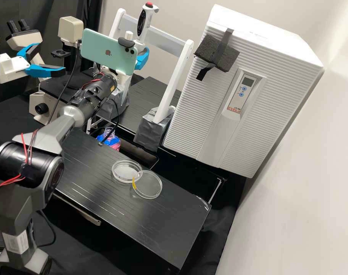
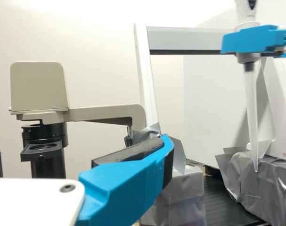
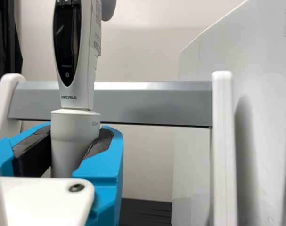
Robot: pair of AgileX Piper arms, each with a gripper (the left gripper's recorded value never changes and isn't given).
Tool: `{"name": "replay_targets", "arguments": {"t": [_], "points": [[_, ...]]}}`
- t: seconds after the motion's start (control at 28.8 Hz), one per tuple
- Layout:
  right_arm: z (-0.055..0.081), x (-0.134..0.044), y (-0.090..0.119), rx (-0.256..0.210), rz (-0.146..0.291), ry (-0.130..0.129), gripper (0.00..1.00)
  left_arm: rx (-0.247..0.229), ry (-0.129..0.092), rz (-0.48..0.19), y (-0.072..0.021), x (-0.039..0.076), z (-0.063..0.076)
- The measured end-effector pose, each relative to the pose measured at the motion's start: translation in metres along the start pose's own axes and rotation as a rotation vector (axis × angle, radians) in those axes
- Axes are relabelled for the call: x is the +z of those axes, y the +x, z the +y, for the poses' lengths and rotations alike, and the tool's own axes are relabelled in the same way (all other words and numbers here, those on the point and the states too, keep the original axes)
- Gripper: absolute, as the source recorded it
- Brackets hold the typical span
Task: Use the pipette
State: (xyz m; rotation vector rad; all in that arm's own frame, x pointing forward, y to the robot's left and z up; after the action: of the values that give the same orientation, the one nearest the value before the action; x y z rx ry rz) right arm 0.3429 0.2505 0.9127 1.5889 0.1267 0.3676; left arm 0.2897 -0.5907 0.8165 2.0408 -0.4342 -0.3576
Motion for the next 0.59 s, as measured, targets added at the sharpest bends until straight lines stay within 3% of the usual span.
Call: {"name": "replay_targets", "arguments": {"t": [0.17,0.31,0.45,0.59], "points": [[-0.009,0.005,-0.014,0.004,0.002,0.008,0.00,-0.035,-0.013,-0.020,0.0030,0.006,-0.012],[-0.019,0.011,-0.026,-0.023,-0.014,0.021,0.00,-0.081,-0.023,-0.048,0.0061,0.015,-0.028],[-0.030,0.020,-0.034,-0.032,-0.025,0.016,0.00,-0.137,-0.028,-0.081,0.0083,0.027,-0.046],[-0.039,0.028,-0.042,-0.043,-0.040,0.008,0.00,-0.177,-0.017,-0.094,0.0087,0.034,-0.057]]}}
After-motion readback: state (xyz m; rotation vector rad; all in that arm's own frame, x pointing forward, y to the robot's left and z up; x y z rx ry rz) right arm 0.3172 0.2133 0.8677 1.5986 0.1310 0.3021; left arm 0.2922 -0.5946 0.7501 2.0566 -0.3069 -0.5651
